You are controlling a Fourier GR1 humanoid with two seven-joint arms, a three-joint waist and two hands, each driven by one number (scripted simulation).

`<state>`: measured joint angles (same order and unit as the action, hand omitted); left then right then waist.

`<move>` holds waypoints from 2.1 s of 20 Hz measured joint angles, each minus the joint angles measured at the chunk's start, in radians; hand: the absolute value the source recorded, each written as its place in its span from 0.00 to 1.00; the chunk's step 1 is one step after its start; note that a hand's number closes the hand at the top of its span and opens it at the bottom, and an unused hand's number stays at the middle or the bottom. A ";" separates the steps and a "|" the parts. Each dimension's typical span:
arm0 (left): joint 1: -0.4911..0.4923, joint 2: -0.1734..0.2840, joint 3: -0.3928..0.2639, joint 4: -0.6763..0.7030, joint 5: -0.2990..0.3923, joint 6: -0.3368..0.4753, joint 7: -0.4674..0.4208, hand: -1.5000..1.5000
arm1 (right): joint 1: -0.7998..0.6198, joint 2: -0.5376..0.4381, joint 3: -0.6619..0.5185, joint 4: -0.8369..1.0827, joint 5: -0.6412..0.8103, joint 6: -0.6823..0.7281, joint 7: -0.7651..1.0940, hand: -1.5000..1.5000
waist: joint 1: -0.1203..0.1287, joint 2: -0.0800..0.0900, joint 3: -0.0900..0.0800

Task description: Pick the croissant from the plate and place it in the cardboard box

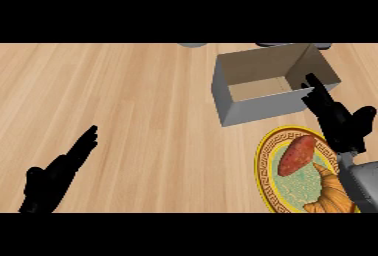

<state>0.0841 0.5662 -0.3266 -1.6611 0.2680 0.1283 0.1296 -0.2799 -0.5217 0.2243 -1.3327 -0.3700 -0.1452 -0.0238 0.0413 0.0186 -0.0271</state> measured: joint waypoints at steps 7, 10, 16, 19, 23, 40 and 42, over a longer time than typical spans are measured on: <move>-0.082 0.036 0.078 -0.027 -0.050 0.015 -0.098 0.50 | 0.023 -0.238 -0.141 -0.150 0.093 -0.095 0.038 0.00 | -0.124 -0.048 0.014; -0.114 0.036 0.091 -0.020 -0.067 0.015 -0.135 0.50 | 0.119 -0.362 -0.196 -0.203 0.144 -0.117 0.063 0.00 | -0.158 -0.047 0.018; -0.156 0.023 0.102 0.005 -0.084 -0.002 -0.190 0.50 | 0.403 -0.490 -0.286 -0.376 0.239 -0.125 -0.035 0.00 | -0.150 -0.039 0.024; -0.179 0.021 0.103 0.013 -0.086 -0.022 -0.196 0.50 | 0.527 -0.534 -0.315 -0.468 0.306 -0.127 -0.061 0.00 | -0.136 -0.035 0.024; -0.210 0.005 0.092 0.037 -0.103 -0.035 -0.206 0.50 | 0.648 -0.610 -0.323 -0.583 0.393 -0.096 0.022 0.00 | -0.116 -0.030 0.024; -0.306 -0.068 0.063 0.109 -0.147 -0.088 -0.223 0.50 | 0.628 -0.834 -0.122 -1.035 0.566 0.200 0.815 0.00 | -0.025 -0.020 0.013; -0.319 -0.070 0.070 0.121 -0.145 -0.103 -0.228 0.50 | 0.589 -0.821 -0.084 -1.046 0.568 0.219 0.886 0.00 | -0.018 -0.020 0.011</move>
<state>-0.2351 0.4962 -0.2564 -1.5396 0.1233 0.0250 -0.0985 0.3089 -1.3427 0.1399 -2.3788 0.1979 0.0736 0.8618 0.0237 -0.0012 -0.0161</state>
